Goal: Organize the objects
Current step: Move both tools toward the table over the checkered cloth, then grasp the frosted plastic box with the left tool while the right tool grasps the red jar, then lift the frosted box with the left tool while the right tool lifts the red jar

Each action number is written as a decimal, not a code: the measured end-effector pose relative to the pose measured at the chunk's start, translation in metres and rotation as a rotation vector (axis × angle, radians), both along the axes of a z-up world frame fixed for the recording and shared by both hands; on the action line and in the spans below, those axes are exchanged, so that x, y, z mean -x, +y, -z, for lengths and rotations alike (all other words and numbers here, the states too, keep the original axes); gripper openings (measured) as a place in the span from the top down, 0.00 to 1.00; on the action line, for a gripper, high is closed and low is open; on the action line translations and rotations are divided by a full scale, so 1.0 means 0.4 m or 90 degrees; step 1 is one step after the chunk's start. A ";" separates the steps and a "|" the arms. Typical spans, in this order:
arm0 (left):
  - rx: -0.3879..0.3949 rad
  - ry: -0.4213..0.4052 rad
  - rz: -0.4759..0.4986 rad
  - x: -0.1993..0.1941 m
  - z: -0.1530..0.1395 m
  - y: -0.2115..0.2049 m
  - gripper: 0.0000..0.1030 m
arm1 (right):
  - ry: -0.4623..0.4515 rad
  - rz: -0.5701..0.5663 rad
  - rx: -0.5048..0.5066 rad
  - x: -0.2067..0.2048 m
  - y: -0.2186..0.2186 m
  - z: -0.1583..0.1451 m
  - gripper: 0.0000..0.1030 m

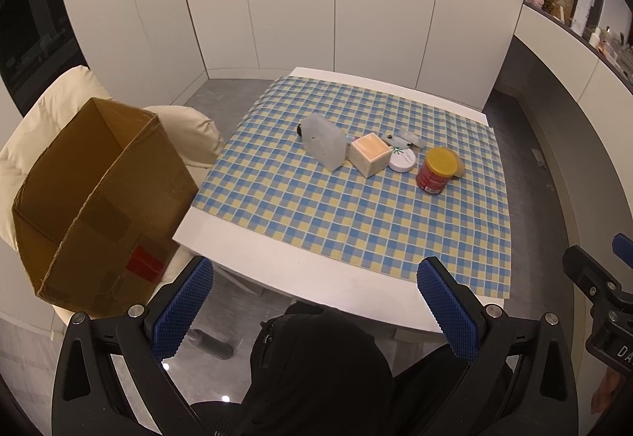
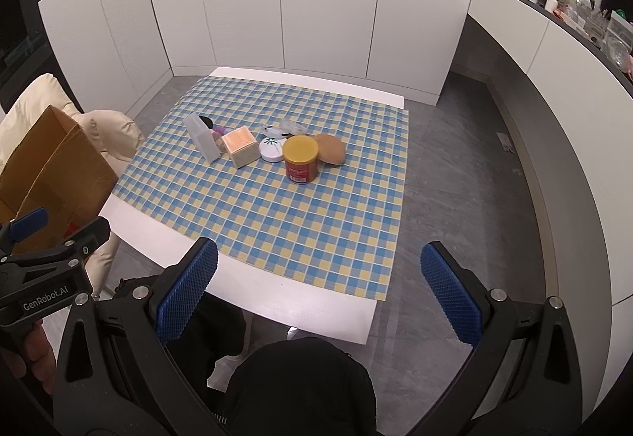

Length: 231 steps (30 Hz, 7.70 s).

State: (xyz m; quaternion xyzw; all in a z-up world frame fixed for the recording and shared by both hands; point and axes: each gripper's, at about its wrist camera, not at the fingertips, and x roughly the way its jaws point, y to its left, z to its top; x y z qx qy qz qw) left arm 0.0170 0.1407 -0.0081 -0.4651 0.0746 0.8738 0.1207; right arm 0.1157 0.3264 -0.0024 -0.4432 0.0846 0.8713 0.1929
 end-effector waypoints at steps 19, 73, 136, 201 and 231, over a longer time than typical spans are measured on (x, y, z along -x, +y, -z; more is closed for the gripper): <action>-0.002 -0.005 0.034 -0.009 0.004 0.051 0.01 | 0.003 0.023 0.008 -0.036 0.036 0.001 0.00; 0.046 -0.067 0.070 0.255 0.157 0.174 0.01 | -0.086 0.028 0.083 0.218 0.201 0.239 0.00; 0.041 -0.144 -0.121 0.664 0.454 0.178 0.74 | -0.125 -0.050 0.132 0.589 0.251 0.495 0.43; -0.024 -0.049 0.030 0.189 0.023 0.044 0.76 | -0.033 -0.078 0.087 0.207 0.037 0.057 0.46; -0.065 -0.029 0.052 0.165 0.007 0.031 0.76 | 0.010 -0.094 0.081 0.179 0.035 0.022 0.46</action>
